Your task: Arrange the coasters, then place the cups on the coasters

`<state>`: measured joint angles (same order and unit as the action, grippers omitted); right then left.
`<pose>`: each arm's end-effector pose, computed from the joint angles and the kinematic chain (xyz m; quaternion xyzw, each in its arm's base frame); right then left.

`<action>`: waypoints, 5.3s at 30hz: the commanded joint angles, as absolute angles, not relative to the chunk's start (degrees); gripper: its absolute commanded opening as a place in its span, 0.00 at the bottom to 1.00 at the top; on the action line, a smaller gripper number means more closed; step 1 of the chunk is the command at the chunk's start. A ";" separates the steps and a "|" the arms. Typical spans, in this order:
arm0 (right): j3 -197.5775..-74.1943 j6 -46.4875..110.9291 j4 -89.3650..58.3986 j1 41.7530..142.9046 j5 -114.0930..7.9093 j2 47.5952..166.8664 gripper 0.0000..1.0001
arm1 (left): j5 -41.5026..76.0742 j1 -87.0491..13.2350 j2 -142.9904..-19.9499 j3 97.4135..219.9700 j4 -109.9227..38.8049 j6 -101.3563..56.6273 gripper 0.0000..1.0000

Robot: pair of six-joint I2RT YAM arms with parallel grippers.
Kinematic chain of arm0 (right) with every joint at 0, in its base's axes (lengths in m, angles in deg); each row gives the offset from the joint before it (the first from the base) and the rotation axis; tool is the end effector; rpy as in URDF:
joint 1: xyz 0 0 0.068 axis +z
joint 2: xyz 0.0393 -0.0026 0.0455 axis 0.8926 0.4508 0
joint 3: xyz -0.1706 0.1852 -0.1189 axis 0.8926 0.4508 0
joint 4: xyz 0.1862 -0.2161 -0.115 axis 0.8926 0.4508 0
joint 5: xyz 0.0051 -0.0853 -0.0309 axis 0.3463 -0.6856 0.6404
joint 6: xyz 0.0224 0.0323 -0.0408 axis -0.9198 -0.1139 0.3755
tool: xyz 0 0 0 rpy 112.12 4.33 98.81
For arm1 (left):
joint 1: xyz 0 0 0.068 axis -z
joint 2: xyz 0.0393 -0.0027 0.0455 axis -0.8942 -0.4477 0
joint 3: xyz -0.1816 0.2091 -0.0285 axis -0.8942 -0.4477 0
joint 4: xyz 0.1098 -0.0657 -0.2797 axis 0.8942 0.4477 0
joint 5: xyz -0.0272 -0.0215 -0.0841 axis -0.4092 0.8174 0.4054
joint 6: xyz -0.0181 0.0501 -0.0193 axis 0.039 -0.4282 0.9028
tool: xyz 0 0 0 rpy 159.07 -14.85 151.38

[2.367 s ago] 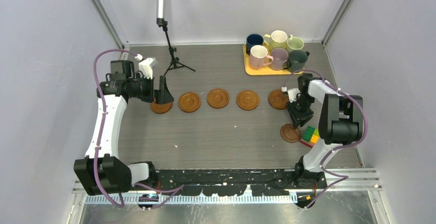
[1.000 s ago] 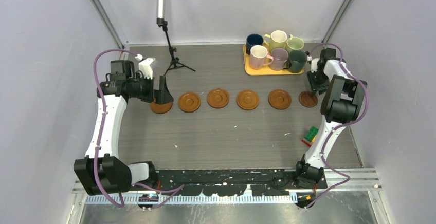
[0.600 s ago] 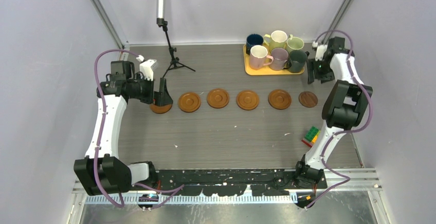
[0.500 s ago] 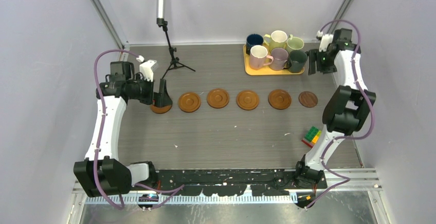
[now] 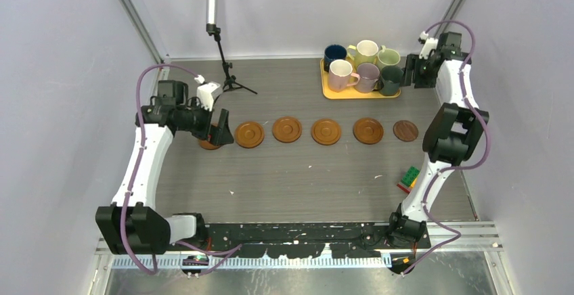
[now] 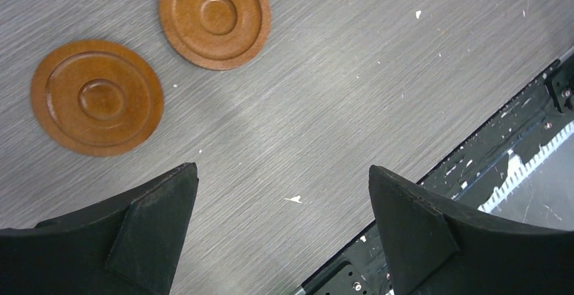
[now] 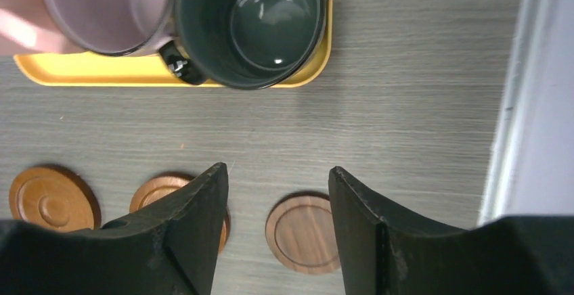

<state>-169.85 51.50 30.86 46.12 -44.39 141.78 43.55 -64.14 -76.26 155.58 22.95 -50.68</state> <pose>0.4836 -0.1370 0.2962 -0.0073 0.9397 0.0502 0.3383 0.2810 -0.0188 0.3315 0.2098 0.8964 -0.2411 0.3070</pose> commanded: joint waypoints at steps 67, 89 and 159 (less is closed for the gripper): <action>-181.69 26.04 15.60 42.96 -31.22 166.43 0.29 | 13.89 -29.52 -168.30 236.56 -19.21 -5.10 0.48; -183.50 30.25 23.68 46.61 -37.57 169.42 0.14 | 9.98 -28.12 -169.01 237.52 -14.10 -3.90 0.22; -172.43 30.30 26.58 60.36 -38.98 151.35 0.48 | 0.92 -41.07 -129.38 194.68 -1.46 -19.88 0.62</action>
<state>-171.84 27.35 23.95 62.27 -38.65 157.56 2.57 -41.95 -135.34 195.99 -2.47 -16.21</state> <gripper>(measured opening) 0.458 0.590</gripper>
